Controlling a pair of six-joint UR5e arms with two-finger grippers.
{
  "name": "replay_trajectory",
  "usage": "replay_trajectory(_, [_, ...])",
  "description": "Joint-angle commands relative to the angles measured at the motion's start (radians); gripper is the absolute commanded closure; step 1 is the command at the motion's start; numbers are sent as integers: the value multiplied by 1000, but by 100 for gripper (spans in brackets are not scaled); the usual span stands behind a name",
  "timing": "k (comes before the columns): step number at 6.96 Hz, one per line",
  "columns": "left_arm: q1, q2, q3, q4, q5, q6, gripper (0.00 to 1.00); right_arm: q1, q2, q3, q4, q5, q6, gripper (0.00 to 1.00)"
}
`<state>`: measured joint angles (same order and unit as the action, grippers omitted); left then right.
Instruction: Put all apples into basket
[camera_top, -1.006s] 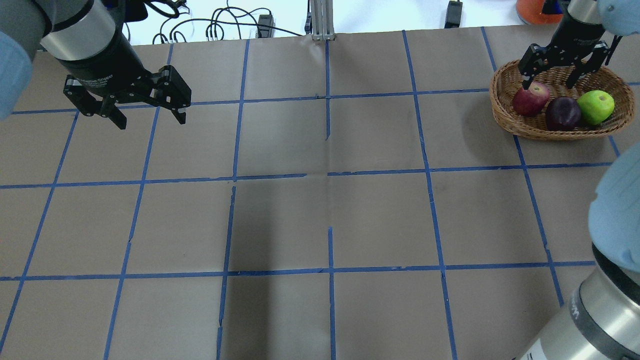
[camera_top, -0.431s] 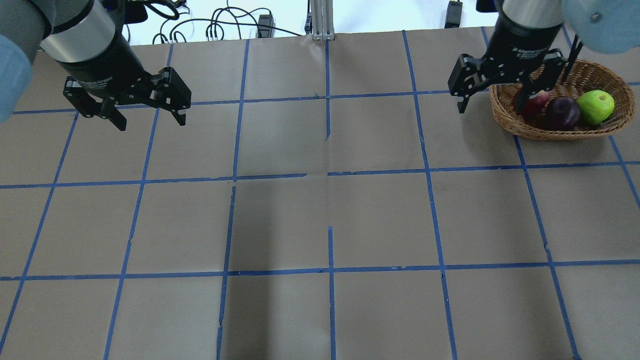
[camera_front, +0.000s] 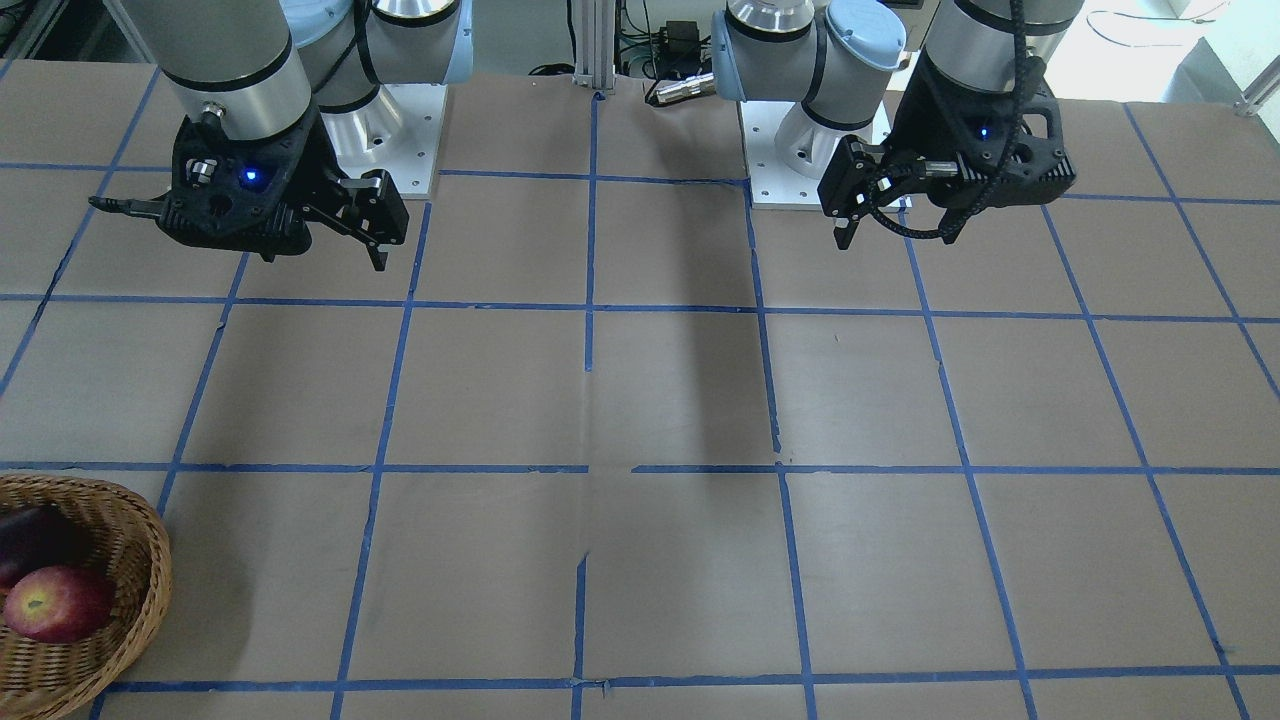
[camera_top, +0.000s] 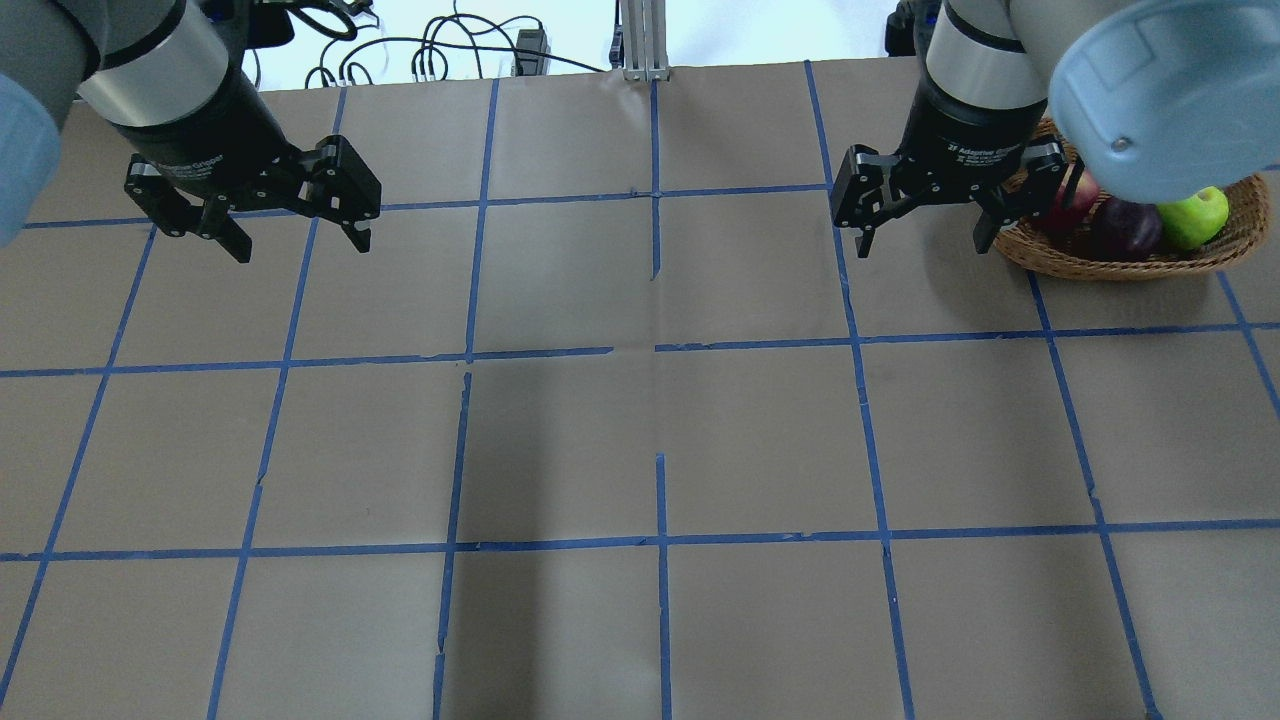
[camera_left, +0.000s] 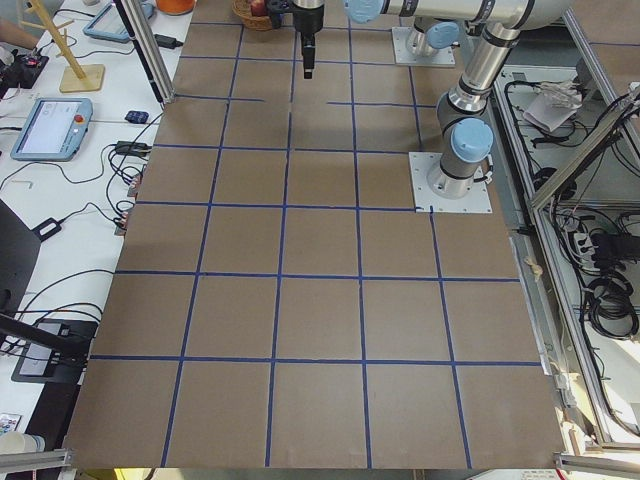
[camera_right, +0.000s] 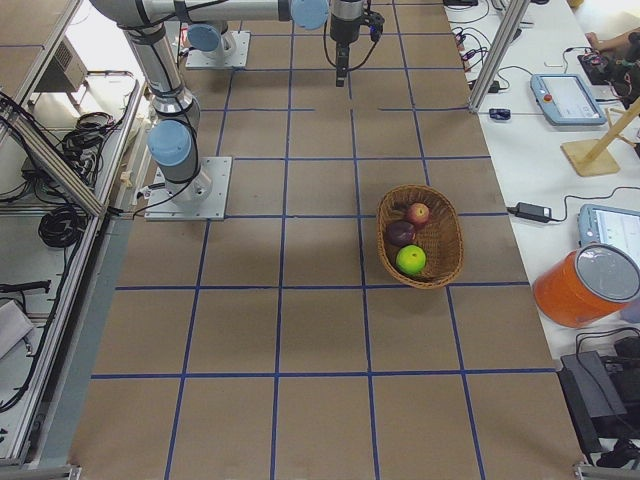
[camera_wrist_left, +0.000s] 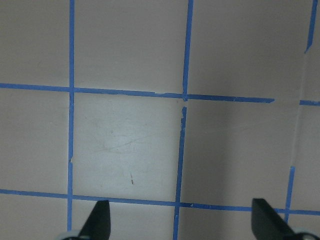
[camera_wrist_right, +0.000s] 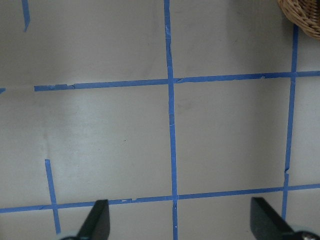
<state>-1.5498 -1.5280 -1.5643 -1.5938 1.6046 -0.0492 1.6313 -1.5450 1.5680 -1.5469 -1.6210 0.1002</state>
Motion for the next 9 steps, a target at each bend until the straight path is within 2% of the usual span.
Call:
replay_trajectory(1, [1, -3, 3, 0, 0, 0, 0, -75, -6, 7, 16, 10, -119, 0])
replay_trajectory(5, [2, 2, 0, 0, 0, 3, 0, -100, -85, 32, 34, 12, -60, 0])
replay_trajectory(8, [2, 5, -5, 0, 0, 5, 0, -100, -92, 47, 34, 13, -66, 0])
replay_trajectory(9, [2, 5, -5, 0, 0, 5, 0, -99, -93, 56, 33, 59, -66, 0])
